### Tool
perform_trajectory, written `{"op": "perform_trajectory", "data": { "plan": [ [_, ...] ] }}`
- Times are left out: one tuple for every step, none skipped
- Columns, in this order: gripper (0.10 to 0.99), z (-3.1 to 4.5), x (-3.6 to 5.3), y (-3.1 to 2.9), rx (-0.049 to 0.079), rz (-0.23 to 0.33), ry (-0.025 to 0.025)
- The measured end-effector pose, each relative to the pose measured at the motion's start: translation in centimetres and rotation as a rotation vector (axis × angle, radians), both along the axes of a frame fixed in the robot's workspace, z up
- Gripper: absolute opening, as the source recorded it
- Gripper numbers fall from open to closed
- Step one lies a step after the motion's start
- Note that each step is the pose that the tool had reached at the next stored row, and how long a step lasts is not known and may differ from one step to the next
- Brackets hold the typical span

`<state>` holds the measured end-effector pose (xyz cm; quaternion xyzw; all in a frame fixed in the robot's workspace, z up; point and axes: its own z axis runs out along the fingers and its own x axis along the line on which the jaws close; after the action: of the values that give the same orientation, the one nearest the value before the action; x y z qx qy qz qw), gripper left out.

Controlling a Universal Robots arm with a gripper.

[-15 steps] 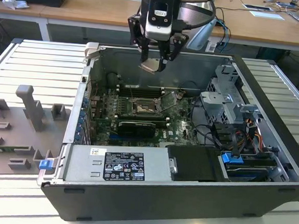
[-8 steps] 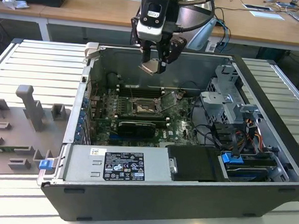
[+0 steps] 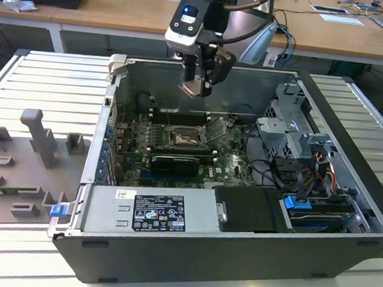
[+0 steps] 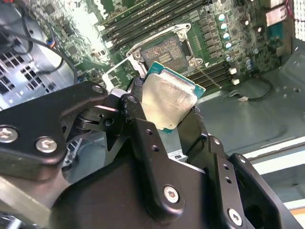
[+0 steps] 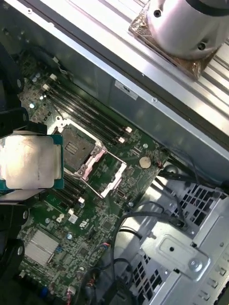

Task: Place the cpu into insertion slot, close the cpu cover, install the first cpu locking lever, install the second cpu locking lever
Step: 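Place the cpu into insertion slot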

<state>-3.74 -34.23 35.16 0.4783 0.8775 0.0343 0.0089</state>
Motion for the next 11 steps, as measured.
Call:
{"op": "perform_trajectory", "data": {
  "plan": [
    [0.537,-0.04,0.0,0.0,0.0,-0.015,0.0],
    [0.537,-0.08,0.0,0.0,-0.001,-0.031,0.0],
    [0.537,-0.16,0.0,0.0,-0.001,-0.061,0.0],
    [0.537,-0.19,0.0,0.0,-0.001,-0.076,0.0],
    [0.537,-0.22,0.0,0.0,-0.001,-0.091,0.0001],
    [0.537,-0.25,0.0,0.0,-0.001,-0.105,0.0],
    [0.537,-0.28,0.0,0.0,-0.001,-0.121,0.0001],
    [0.537,-0.31,0.0,0.0,-0.001,-0.136,0.0001],
    [0.537,-0.34,0.0,0.0,-0.001,-0.151,0.0001],
    [0.537,-0.39,0.0,0.0,-0.001,-0.173,0.0001],
    [0.537,-0.42,0.0,0.0,-0.001,-0.19,0.0001]
  ]
}}
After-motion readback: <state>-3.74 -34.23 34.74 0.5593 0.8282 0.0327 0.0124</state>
